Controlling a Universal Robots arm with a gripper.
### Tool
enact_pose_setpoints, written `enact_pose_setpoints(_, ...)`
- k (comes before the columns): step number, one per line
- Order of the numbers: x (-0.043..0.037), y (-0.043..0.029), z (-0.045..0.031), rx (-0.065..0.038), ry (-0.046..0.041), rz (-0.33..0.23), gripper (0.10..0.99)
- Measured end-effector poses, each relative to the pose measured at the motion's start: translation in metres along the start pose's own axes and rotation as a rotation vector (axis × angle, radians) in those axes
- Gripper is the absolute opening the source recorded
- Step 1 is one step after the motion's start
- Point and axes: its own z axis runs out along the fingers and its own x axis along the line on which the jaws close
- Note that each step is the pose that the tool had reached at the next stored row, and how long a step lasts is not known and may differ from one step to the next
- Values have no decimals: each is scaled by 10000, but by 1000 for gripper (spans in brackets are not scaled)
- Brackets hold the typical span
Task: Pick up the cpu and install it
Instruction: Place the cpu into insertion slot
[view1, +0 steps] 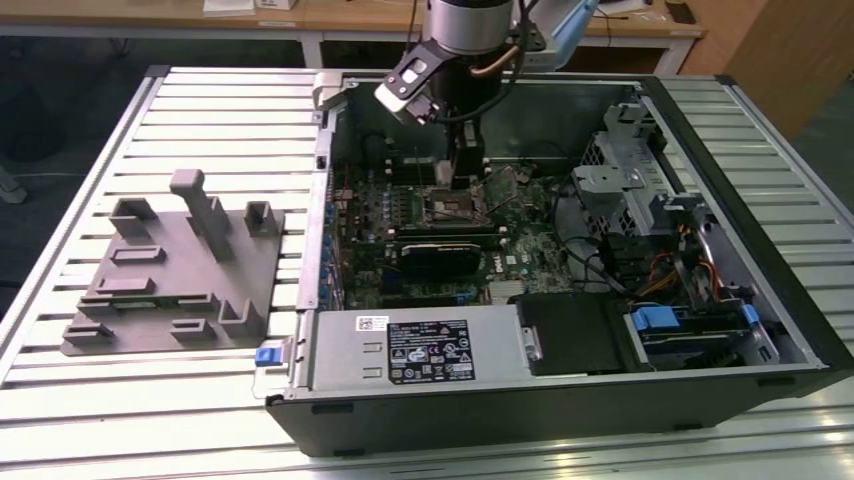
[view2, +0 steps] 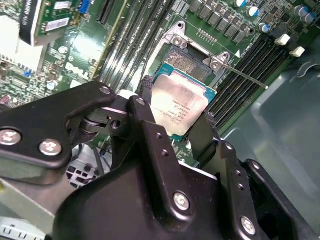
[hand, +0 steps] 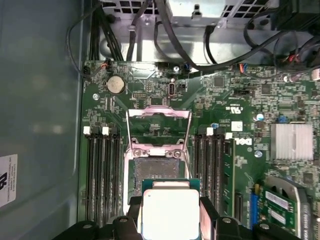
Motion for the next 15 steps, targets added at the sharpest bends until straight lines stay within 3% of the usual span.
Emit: enact_pose_setpoints(15, 58, 0, 217, 0, -1, 1, 541)
